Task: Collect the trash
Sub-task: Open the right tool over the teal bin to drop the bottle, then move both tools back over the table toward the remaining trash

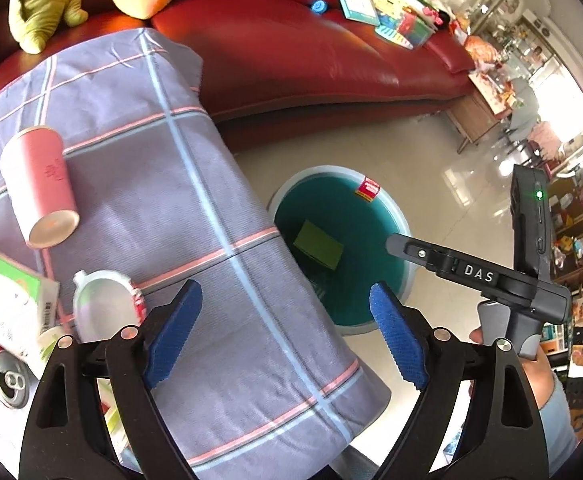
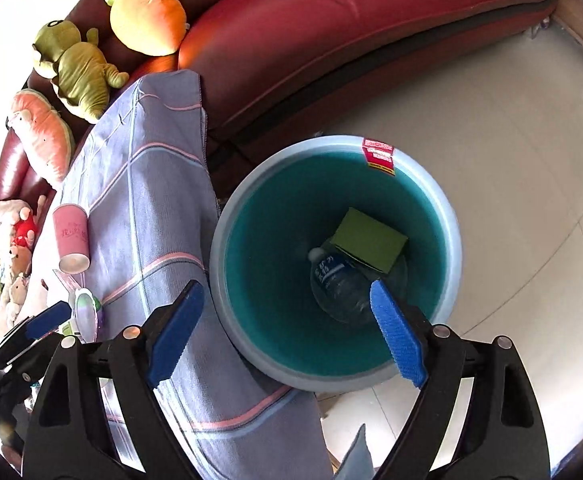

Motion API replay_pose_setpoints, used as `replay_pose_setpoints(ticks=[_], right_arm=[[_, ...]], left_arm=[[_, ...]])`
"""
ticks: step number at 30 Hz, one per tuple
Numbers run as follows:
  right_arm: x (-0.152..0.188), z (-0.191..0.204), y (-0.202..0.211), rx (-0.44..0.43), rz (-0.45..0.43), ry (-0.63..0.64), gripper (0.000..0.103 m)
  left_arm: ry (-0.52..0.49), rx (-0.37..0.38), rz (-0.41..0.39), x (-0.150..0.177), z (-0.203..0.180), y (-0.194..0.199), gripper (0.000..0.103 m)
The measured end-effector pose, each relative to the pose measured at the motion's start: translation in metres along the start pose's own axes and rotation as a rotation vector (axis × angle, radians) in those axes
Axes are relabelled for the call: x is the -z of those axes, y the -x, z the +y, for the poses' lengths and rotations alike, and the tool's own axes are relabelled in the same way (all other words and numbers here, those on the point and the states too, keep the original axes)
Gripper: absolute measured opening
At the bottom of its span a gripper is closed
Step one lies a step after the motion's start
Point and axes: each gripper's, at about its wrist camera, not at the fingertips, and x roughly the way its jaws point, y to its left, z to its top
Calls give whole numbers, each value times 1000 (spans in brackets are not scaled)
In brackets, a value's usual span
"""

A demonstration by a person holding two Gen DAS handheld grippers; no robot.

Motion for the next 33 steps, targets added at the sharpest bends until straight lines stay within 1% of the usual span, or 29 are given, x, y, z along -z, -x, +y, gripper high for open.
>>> replay_pose_setpoints(ticks=[4, 9, 14, 19, 27, 30, 33], right_arm=[[10, 7, 11, 21, -13, 0, 82], [22, 31, 21, 34, -9, 44, 82], [34, 75, 32, 37, -27, 140, 83], [46, 121, 34, 28, -22, 222, 83], [61, 183, 24, 30, 16, 330, 83], [64, 202, 17, 31, 36, 366, 83], [66, 217, 10, 27, 47, 389, 83]], left_arm=[[-2, -5, -13, 8, 7, 13, 88], [25, -11, -26, 24, 29, 33, 88], [58, -30, -59, 41, 60, 58, 89], [126, -54, -76, 59, 101, 80, 89], [295, -107, -106, 90, 177, 106, 89], [379, -141, -112, 101, 203, 108, 89], [492, -183, -127, 113, 225, 109, 89]])
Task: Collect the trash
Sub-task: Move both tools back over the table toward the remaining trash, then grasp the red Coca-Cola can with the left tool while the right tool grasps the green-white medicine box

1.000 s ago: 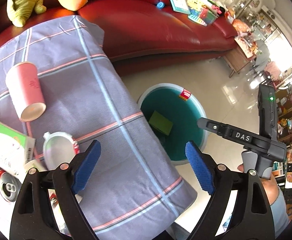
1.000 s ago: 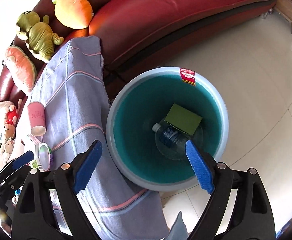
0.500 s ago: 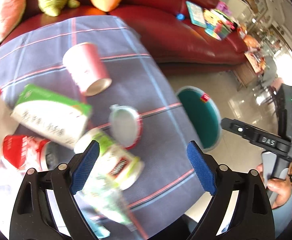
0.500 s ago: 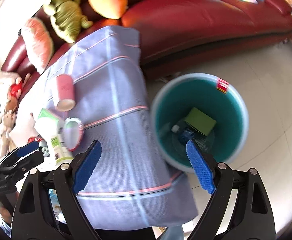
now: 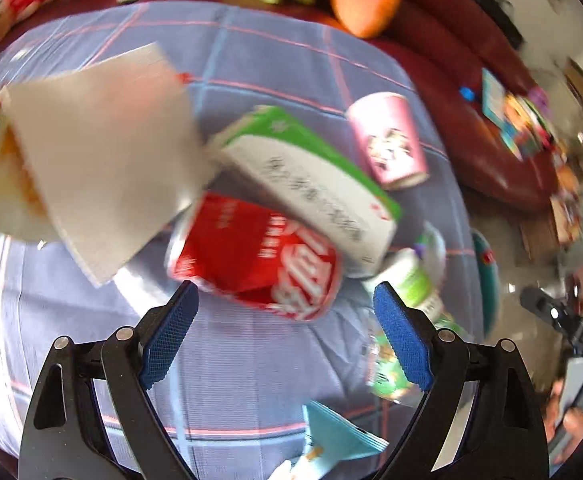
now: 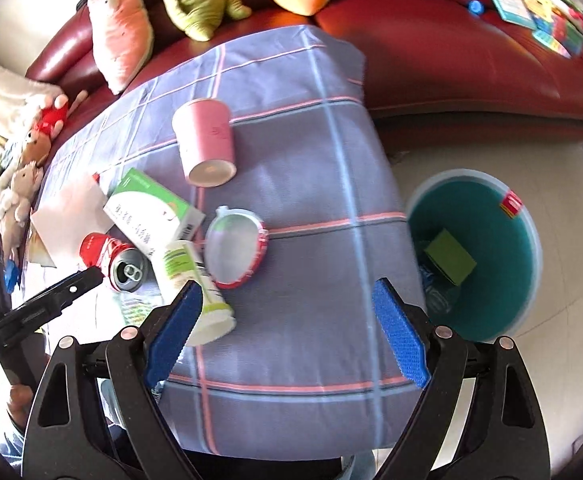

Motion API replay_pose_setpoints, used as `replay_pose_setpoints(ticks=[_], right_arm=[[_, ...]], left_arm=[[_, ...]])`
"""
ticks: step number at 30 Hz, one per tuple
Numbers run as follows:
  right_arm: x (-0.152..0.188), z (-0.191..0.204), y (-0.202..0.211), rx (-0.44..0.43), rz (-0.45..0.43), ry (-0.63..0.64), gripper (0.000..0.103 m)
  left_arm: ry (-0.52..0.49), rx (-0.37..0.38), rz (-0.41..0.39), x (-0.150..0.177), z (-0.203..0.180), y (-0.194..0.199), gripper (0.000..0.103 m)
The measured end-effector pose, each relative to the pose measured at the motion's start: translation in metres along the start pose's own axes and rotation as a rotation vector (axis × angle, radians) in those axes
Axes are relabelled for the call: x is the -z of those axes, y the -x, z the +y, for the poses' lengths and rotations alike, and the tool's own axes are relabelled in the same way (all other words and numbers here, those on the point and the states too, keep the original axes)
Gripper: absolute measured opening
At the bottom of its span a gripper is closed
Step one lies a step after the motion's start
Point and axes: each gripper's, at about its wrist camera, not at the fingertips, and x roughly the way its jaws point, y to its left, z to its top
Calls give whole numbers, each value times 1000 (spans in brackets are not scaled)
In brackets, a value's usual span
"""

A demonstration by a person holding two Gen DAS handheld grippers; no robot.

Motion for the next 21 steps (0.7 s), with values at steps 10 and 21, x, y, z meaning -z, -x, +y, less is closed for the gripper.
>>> replay_pose_setpoints(ticks=[10, 21], right_arm=[[-15, 25, -17, -7, 5, 55, 83], [-43, 90, -44, -88, 65, 224, 83]], left_arm=[[109, -29, -40, 1, 7, -14, 89], [93, -61, -2, 8, 44, -24, 90]])
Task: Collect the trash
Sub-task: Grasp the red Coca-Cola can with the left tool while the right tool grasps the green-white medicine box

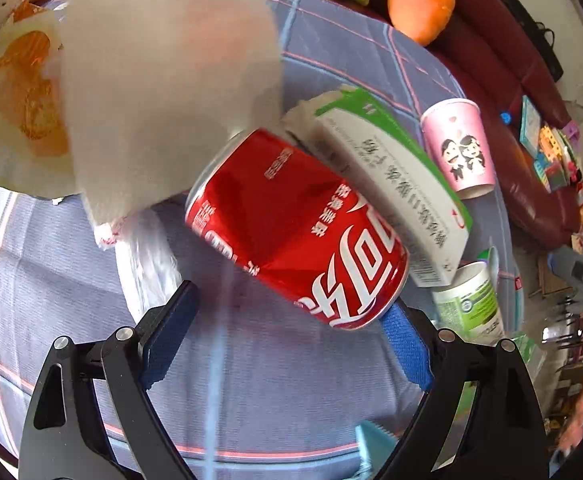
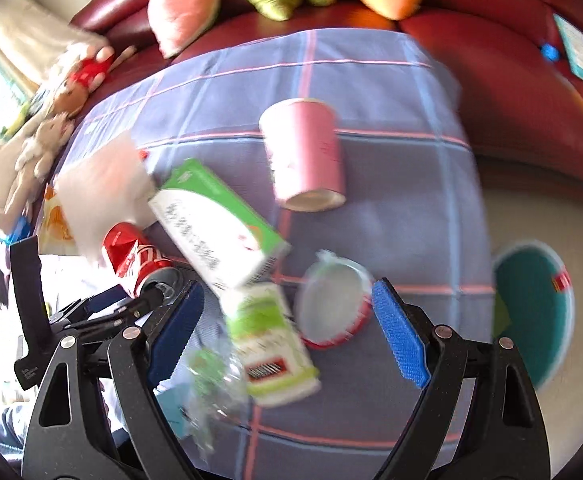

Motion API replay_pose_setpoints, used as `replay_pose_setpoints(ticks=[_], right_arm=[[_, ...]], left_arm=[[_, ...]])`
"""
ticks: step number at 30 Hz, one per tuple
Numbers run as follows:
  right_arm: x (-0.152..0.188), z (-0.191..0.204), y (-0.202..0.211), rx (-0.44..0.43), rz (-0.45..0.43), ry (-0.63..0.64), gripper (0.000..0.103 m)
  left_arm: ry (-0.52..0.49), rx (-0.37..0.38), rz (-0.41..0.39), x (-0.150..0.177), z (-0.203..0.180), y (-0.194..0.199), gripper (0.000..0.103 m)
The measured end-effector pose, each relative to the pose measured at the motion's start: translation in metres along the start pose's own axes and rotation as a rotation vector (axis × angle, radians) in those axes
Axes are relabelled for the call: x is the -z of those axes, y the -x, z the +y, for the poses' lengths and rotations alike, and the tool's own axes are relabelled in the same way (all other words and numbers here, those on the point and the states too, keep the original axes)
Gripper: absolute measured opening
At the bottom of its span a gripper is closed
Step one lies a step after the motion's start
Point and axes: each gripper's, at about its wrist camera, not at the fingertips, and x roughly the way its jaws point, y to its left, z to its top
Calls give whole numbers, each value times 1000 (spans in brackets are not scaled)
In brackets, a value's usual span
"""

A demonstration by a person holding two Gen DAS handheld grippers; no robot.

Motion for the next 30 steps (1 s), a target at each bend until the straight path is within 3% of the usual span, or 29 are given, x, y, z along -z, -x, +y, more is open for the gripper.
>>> replay_pose_setpoints(ticks=[3, 9, 14, 19, 21, 22, 30], right_arm=[[-16, 29, -18, -29, 48, 88, 83], [-44, 80, -64, 12, 155, 299, 83], [-58, 104, -100, 79, 231, 446, 83], [-58, 112, -134, 108, 314, 511, 83], [-53, 114, -141, 115, 309, 519, 82], [-51, 115, -141, 113, 295, 514, 73], [-48, 113, -84, 28, 161, 381, 73]], left_arm=[[-10, -15, -10, 1, 22, 8, 90], [14, 17, -22, -4, 65, 20, 90], [40, 77, -21, -9, 86, 23, 90], [50, 117, -10, -7, 92, 29, 90], [53, 126, -6, -7, 97, 33, 90], [55, 128, -5, -7, 98, 34, 90], [24, 139, -28, -18, 78, 46, 90]])
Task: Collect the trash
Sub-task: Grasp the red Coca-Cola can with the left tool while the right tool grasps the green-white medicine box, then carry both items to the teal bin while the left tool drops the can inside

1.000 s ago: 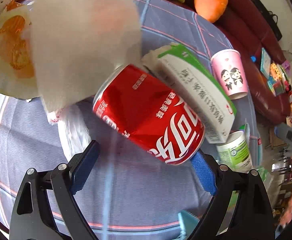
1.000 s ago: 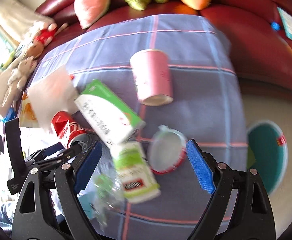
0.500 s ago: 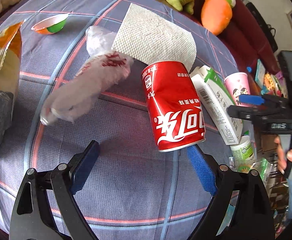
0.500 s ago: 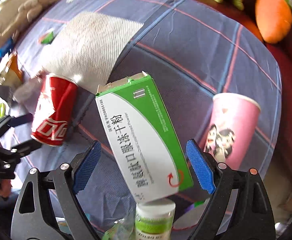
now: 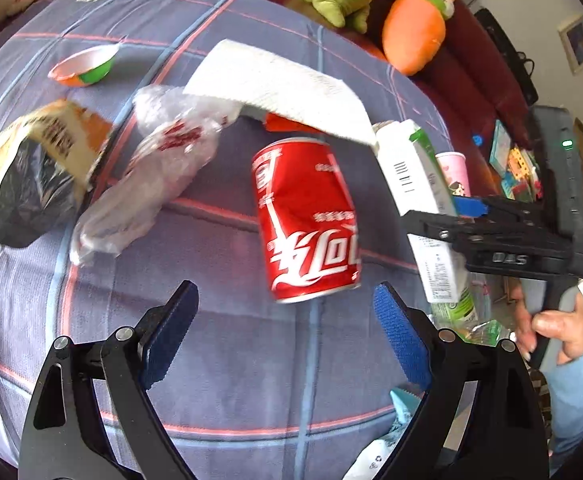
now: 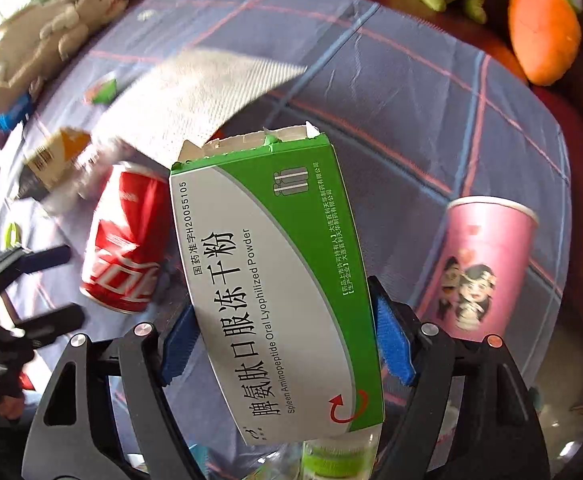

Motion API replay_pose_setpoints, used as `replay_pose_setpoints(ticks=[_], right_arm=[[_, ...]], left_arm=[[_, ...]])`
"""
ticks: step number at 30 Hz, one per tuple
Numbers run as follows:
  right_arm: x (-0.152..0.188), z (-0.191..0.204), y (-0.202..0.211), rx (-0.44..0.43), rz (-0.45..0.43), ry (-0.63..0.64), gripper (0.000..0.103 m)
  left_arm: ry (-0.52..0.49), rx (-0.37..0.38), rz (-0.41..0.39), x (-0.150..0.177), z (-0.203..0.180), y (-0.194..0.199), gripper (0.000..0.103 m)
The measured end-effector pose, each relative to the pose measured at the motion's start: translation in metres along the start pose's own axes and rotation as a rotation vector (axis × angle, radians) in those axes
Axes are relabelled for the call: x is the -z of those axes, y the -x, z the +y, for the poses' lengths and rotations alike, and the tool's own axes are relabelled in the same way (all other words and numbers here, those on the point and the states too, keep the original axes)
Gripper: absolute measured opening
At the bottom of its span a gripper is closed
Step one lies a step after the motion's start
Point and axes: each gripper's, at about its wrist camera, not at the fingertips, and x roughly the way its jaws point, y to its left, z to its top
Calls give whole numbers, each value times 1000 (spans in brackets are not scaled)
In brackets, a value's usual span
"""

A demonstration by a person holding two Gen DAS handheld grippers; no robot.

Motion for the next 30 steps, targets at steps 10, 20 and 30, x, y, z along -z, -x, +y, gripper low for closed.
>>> replay_pose_setpoints(ticks=[10, 20, 30], right_arm=[[33, -38, 78, -23, -160, -158, 73], [101, -93, 108, -41, -239, -356, 73], [164, -139, 144, -75, -362, -509, 73]], left_arm=[[-53, -124, 10, -22, -37, -49, 90], [-140, -187, -55, -14, -52, -35, 60], [-325, -49, -114, 6, -136, 15, 60]])
